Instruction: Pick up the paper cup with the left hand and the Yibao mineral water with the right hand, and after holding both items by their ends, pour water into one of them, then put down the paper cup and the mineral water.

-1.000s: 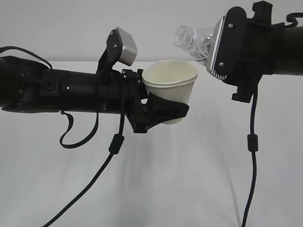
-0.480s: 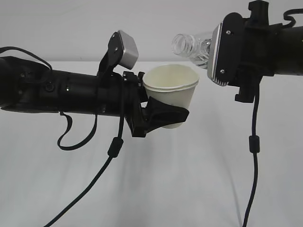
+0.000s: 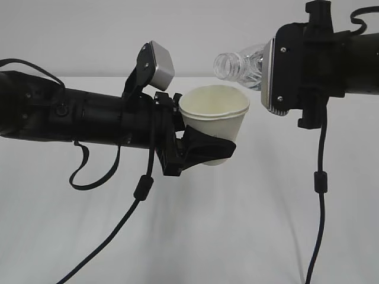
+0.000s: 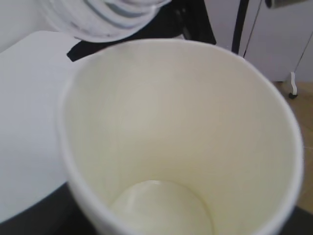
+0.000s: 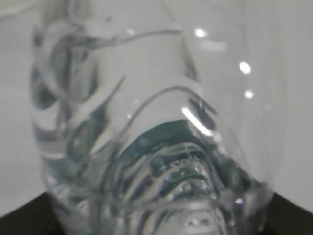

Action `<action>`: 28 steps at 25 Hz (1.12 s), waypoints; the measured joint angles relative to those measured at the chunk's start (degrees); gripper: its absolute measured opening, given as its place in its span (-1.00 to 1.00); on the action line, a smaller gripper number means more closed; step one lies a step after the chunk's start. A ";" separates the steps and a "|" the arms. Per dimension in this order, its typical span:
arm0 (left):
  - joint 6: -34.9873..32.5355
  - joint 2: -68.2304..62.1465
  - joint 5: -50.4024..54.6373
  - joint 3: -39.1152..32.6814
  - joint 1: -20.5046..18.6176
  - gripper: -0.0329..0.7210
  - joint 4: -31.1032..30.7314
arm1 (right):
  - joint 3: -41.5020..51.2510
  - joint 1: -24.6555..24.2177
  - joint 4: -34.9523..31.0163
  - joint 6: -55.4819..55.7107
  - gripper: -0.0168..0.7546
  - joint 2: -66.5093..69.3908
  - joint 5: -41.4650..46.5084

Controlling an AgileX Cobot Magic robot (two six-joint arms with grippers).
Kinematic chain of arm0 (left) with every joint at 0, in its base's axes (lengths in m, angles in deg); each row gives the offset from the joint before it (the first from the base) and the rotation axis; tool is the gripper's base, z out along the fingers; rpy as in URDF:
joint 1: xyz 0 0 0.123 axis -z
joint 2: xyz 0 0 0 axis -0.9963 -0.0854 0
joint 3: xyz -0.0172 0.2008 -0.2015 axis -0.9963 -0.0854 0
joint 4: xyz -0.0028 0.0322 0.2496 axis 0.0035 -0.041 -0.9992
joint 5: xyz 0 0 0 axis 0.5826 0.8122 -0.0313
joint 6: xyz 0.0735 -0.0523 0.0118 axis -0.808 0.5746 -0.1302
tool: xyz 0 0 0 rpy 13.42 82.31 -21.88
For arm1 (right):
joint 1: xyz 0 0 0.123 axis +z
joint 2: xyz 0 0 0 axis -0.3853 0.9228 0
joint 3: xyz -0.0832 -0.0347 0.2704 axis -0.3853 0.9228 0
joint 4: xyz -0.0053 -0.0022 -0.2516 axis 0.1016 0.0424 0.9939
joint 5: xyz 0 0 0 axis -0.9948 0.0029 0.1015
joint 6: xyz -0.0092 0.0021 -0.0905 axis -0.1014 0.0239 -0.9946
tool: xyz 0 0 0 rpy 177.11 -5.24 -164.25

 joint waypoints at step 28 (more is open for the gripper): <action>0.35 0.00 -1.47 0.00 0.00 0.32 -2.14 | 0.00 0.00 10.32 0.00 0.31 -0.09 -0.92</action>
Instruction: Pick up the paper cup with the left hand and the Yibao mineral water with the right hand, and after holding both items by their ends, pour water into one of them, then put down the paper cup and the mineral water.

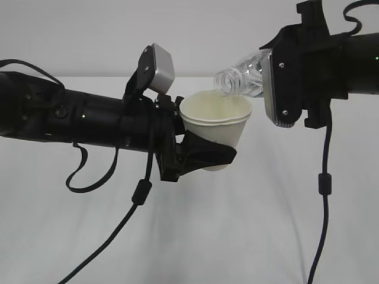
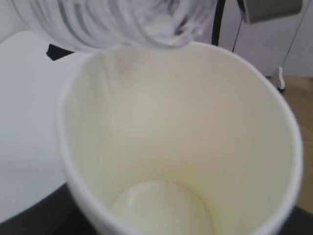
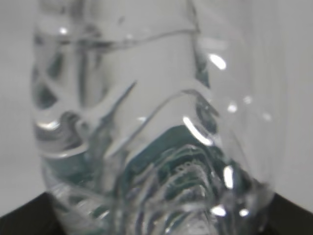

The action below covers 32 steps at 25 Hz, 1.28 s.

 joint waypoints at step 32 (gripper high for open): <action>1.63 0.00 -1.43 0.00 0.00 0.32 -2.19 | 0.00 0.00 5.53 0.10 0.31 -0.17 0.10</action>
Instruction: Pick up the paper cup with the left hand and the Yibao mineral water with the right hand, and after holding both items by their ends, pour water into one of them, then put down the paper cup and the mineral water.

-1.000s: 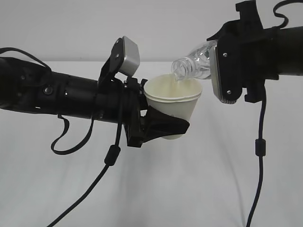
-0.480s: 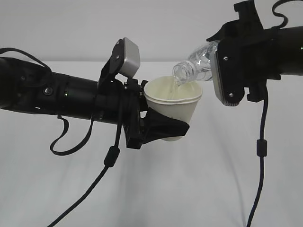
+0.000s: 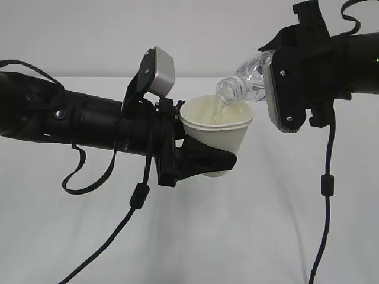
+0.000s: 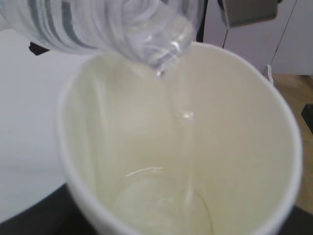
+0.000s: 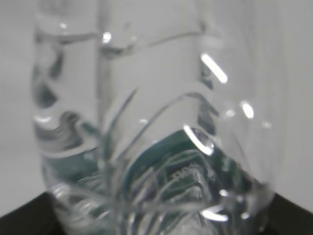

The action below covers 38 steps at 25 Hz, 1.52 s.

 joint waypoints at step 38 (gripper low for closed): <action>0.04 0.00 -1.16 0.00 0.00 0.32 0.00 | 0.00 0.00 0.36 1.25 0.22 -0.51 0.38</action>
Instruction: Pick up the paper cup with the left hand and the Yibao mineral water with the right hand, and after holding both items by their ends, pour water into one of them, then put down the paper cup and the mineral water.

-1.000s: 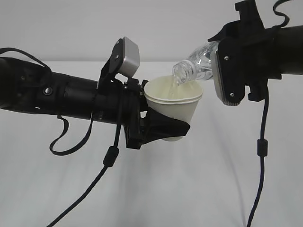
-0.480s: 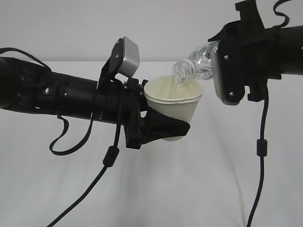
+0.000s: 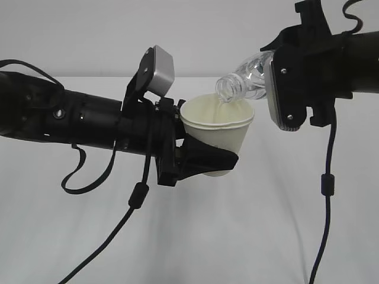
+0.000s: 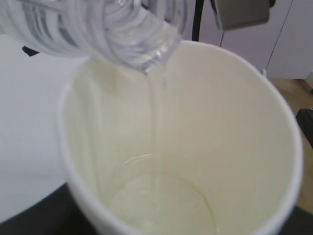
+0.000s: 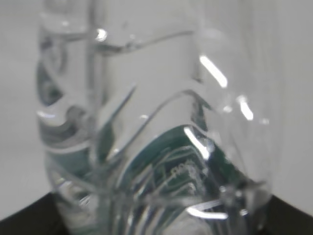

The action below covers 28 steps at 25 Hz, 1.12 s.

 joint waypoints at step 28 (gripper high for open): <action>0.22 0.00 -0.76 0.00 0.00 0.32 0.33 | 0.00 0.00 0.34 0.00 0.22 -0.98 0.34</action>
